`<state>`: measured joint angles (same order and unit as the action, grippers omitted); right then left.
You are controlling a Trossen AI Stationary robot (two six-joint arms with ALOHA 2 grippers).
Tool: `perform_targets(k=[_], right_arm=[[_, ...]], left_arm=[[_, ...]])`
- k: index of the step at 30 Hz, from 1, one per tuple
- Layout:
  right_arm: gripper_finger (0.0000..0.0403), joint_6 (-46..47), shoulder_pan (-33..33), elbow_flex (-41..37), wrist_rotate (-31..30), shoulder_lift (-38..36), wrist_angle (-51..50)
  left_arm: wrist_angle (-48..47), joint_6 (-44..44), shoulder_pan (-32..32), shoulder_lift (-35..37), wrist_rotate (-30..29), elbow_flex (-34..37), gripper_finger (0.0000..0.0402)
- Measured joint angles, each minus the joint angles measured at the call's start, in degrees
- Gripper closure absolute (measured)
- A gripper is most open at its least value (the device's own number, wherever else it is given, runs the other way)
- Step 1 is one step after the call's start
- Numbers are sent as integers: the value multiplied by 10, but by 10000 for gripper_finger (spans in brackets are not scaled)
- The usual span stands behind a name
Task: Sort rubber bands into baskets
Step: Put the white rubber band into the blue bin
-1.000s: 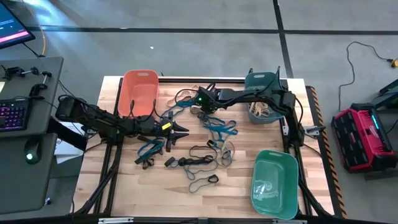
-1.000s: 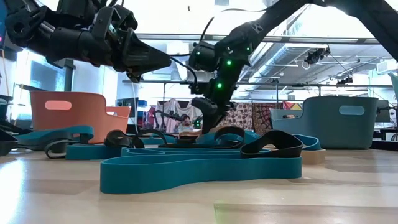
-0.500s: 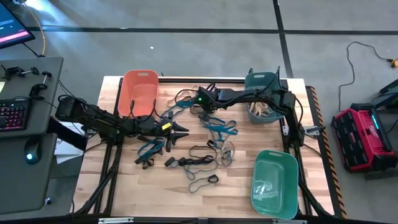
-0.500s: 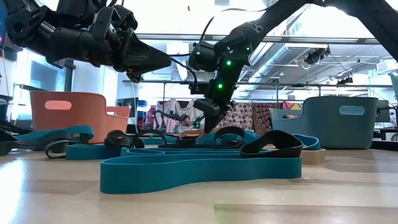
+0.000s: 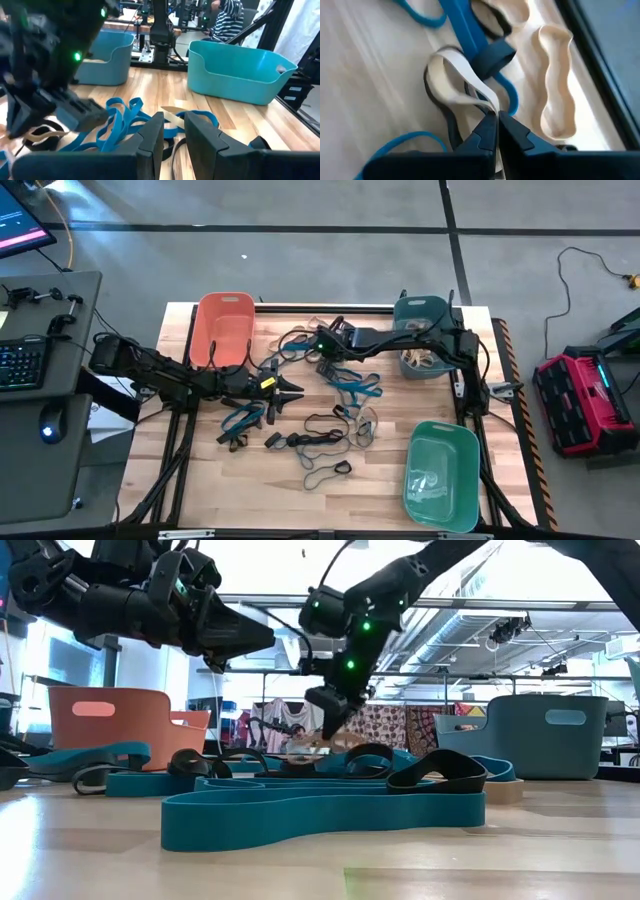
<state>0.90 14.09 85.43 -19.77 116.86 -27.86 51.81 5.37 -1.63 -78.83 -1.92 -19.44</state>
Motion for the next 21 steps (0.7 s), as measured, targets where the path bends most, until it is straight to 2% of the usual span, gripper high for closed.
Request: perform_targets(k=[7,21], right_arm=[[402,-1,13,0,47,-7,59],[403,38,15,0,18,-8,129]], left_arm=[[-7,1,-2,0,0,0,334],[-12,0,-3,0,0,0,334]])
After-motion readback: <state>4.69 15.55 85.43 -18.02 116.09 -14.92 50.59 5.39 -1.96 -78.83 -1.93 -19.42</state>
